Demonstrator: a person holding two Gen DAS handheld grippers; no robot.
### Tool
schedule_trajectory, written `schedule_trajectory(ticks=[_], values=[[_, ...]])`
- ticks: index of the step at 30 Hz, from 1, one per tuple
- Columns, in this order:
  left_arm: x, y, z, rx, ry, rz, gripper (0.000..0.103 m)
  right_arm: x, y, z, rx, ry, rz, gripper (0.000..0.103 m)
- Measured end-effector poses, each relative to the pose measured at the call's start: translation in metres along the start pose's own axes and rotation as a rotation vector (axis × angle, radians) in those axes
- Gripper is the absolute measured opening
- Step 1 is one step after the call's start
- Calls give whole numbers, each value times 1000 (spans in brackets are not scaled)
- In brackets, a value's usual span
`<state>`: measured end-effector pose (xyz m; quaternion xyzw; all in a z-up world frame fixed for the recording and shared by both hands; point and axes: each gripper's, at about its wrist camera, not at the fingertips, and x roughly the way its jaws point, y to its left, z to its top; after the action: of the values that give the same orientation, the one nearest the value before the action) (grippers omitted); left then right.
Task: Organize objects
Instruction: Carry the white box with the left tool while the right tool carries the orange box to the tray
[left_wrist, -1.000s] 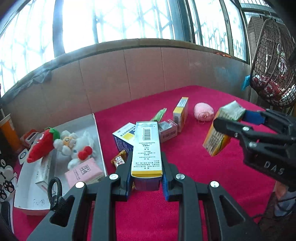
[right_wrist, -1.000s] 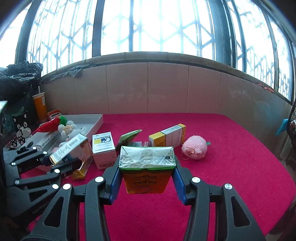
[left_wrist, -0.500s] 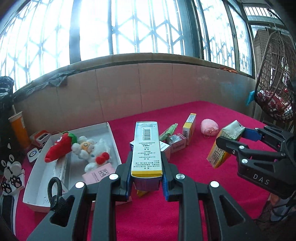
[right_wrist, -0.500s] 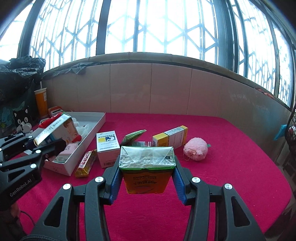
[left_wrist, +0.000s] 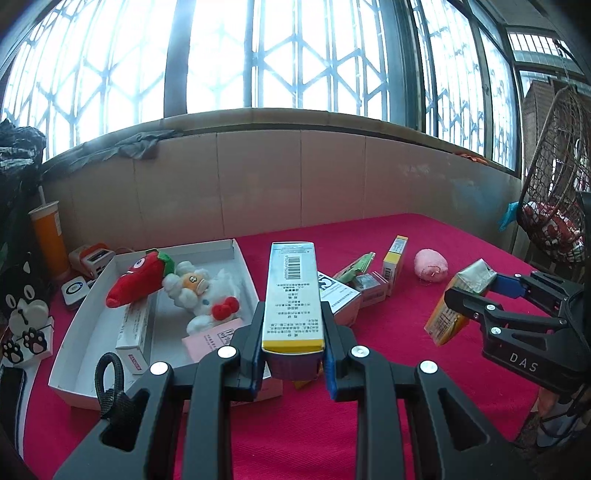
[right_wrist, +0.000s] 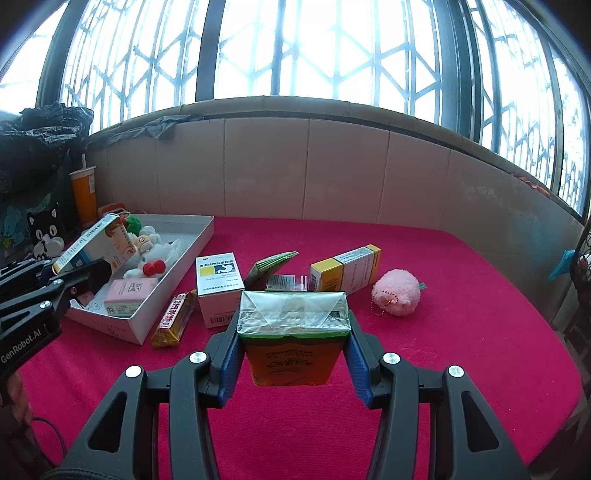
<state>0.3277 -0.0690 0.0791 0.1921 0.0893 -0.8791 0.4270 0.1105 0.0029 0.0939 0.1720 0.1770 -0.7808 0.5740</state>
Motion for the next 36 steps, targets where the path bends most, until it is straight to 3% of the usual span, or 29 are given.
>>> schedule_trajectory(ticks=[21, 36], values=[[-12, 46, -3, -105, -36, 62, 24, 0, 27, 9, -82, -5, 4, 54], [-24, 98, -4, -209, -57, 146, 24, 3, 65, 29, -128, -28, 79, 54]])
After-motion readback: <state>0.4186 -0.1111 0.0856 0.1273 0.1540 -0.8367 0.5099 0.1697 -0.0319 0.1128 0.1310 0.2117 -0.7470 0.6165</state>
